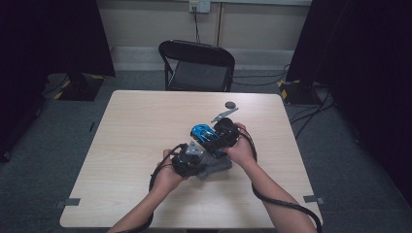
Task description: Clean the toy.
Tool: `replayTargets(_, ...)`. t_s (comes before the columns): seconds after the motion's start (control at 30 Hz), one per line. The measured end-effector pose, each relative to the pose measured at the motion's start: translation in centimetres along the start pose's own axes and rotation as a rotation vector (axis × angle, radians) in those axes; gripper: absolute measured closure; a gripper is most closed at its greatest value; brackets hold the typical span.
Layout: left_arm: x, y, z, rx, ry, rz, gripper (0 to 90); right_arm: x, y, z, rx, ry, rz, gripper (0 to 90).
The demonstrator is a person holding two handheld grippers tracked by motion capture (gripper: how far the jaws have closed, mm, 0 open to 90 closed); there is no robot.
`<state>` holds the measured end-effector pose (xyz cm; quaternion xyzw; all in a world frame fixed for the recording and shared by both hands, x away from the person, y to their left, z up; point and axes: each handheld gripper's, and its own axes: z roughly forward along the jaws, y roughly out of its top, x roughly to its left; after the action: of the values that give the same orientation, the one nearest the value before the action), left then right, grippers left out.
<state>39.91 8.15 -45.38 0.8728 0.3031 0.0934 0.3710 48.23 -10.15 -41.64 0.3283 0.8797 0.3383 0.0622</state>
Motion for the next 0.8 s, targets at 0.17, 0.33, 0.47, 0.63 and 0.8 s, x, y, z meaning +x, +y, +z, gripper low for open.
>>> replayTargets(0.17, 2.4, -0.6, -1.2, 0.007, 0.079, -0.032, 77.4, -0.1, -0.1, -0.7, -0.008, 0.004, -0.007, 28.7)
replayTargets(0.33, 4.6, -0.6, -2.7, 0.004, 0.147, -0.052, 77.3, 0.1, -0.3, -1.1, -0.007, 0.006, -0.016, 28.7)
replayTargets(0.47, 6.1, -0.6, -3.4, -0.019, 0.165, -0.105, 77.3, 0.3, -0.5, -1.1, -0.007, 0.017, -0.022, 28.7)
replayTargets(0.63, 6.8, -0.6, -3.4, -0.048, 0.192, -0.13, 77.3, 0.9, -0.6, -1.0, 0.002, 0.03, -0.037, 28.7)
replayTargets(0.8, 6.6, -0.2, -3.1, -0.061, 0.199, -0.119, 77.3, 1.4, -0.8, -0.8, 0.005, 0.038, -0.049, 28.7)
